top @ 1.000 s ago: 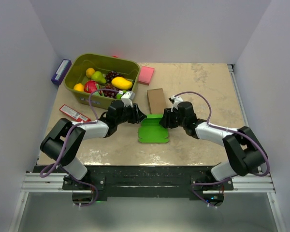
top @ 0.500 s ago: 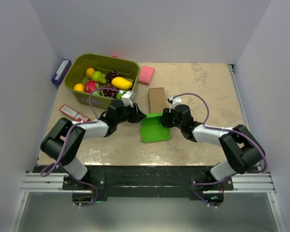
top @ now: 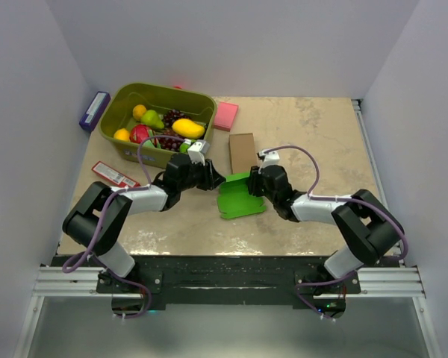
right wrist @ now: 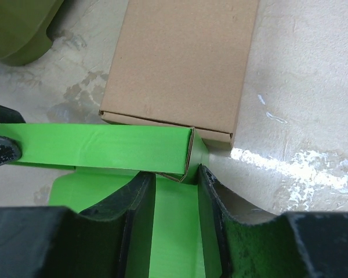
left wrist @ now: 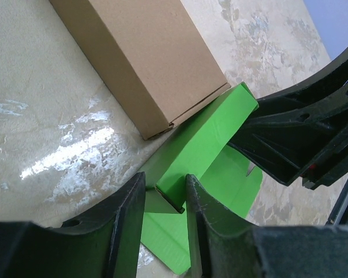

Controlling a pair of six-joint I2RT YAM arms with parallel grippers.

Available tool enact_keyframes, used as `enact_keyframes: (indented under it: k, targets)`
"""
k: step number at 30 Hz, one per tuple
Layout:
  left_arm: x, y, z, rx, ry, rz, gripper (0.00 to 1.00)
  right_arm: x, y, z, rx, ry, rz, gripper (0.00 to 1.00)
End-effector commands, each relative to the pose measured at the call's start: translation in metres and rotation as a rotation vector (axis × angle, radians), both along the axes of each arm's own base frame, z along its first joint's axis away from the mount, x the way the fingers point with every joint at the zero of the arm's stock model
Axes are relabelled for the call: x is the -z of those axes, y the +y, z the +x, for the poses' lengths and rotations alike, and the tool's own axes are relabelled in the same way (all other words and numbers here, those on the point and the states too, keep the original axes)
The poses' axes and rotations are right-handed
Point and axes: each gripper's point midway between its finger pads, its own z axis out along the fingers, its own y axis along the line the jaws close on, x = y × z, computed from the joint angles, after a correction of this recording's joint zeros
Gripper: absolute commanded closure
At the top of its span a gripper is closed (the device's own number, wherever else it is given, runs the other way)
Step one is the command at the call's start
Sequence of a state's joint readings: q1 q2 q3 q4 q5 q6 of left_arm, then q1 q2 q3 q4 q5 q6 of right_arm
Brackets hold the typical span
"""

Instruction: Fold the paper box

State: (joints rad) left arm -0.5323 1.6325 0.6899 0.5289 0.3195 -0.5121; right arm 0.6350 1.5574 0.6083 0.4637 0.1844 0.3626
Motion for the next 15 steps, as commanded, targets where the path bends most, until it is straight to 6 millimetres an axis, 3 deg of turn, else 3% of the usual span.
enact_keyframes:
  k: [1, 3, 7, 8, 9, 11, 13, 14, 15]
  targets:
    - [0.014, -0.007, -0.013, 0.057, 0.057, 0.020, 0.64, -0.011, 0.022, 0.000, -0.027, -0.017, 0.069, 0.78]
    - [0.021, -0.002, -0.011, 0.032, 0.078, 0.053, 0.64, -0.010, 0.020, -0.003, -0.032, -0.005, 0.059, 0.72]
    - [0.022, 0.002, -0.006, 0.011, 0.074, 0.083, 0.64, -0.015, 0.014, -0.013, -0.045, 0.011, 0.035, 0.50]
    - [0.023, 0.003, -0.006, 0.012, 0.079, 0.095, 0.64, -0.022, 0.012, -0.017, -0.051, 0.010, 0.035, 0.38]
    - [0.022, 0.003, -0.004, 0.011, 0.070, 0.103, 0.64, -0.023, 0.009, -0.021, -0.058, 0.013, 0.030, 0.33]
    - [0.023, 0.004, -0.003, 0.011, 0.071, 0.117, 0.64, -0.025, 0.005, -0.030, -0.072, 0.031, 0.017, 0.28]
    - [0.023, 0.004, -0.002, 0.012, 0.069, 0.121, 0.64, -0.043, 0.003, -0.035, -0.090, 0.006, 0.032, 0.27]
    - [0.022, 0.005, -0.001, 0.011, 0.067, 0.123, 0.64, -0.042, 0.000, -0.042, -0.099, 0.027, 0.024, 0.26]
    - [0.022, 0.004, -0.001, 0.014, 0.067, 0.124, 0.64, -0.056, -0.001, -0.047, -0.105, 0.012, 0.054, 0.25]
